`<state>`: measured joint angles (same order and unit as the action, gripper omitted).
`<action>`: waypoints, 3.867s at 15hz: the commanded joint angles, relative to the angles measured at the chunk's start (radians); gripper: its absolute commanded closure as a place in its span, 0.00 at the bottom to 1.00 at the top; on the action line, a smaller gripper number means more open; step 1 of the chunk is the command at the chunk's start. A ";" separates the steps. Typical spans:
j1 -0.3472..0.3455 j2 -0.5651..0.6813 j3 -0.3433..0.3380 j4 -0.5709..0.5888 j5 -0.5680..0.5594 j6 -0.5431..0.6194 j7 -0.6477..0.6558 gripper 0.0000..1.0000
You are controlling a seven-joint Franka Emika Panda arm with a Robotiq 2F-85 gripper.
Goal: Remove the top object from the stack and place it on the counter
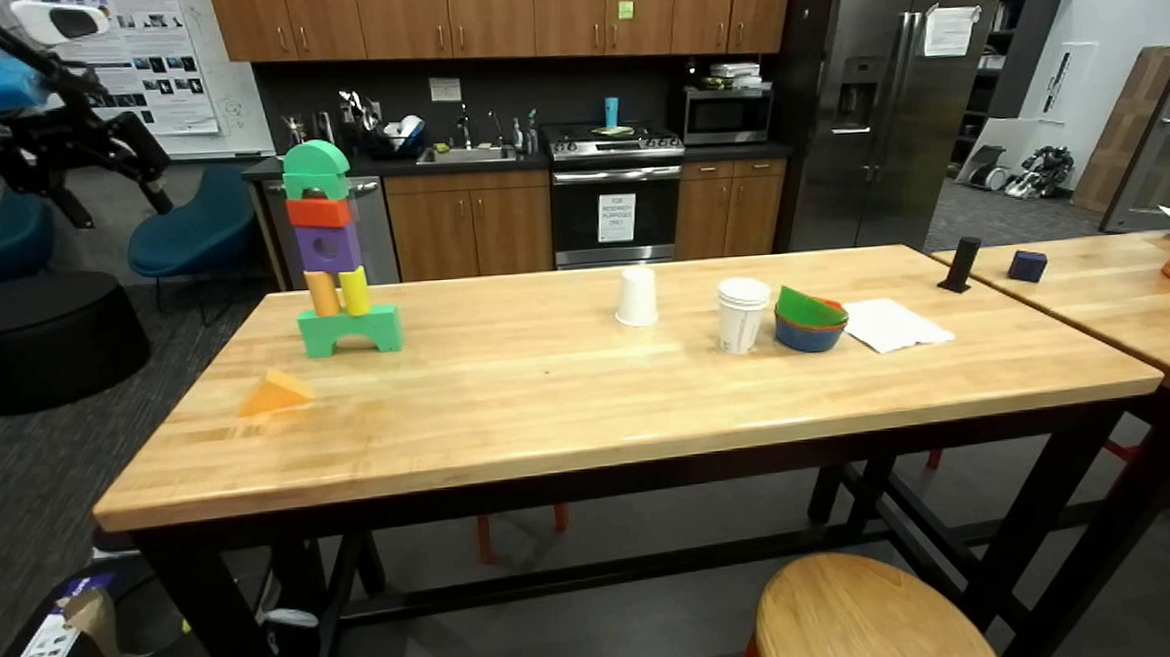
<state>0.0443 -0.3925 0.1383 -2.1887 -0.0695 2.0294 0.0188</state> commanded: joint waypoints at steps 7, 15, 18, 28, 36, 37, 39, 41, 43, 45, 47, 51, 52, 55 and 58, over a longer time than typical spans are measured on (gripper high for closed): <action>0.009 0.014 -0.012 0.046 -0.013 0.017 0.044 0.00; 0.014 0.078 0.006 0.083 -0.040 0.074 0.057 0.00; 0.001 0.152 0.008 0.160 -0.047 0.161 0.099 0.00; -0.049 0.299 -0.014 0.388 -0.247 0.096 0.473 0.00; -0.003 0.319 0.015 0.493 -0.248 0.026 0.758 0.00; 0.000 0.313 0.012 0.477 -0.239 0.077 0.778 0.00; 0.008 0.301 0.008 0.463 -0.226 0.074 0.735 0.00; 0.008 0.306 0.007 0.463 -0.226 0.108 0.740 0.00; 0.009 0.310 0.007 0.463 -0.226 0.116 0.741 0.00; 0.013 0.312 0.011 0.456 -0.228 0.129 0.754 0.00; 0.020 0.327 0.022 0.469 -0.223 0.111 0.828 0.00; 0.041 0.358 0.042 0.515 -0.237 0.013 1.099 0.00; 0.046 0.368 0.043 0.533 -0.230 -0.023 1.149 0.00; 0.057 0.394 0.038 0.584 -0.228 -0.112 1.304 0.00; 0.057 0.430 0.024 0.640 -0.229 -0.186 1.439 0.00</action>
<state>0.0909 -0.0145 0.1798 -1.6341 -0.2929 1.9261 1.3387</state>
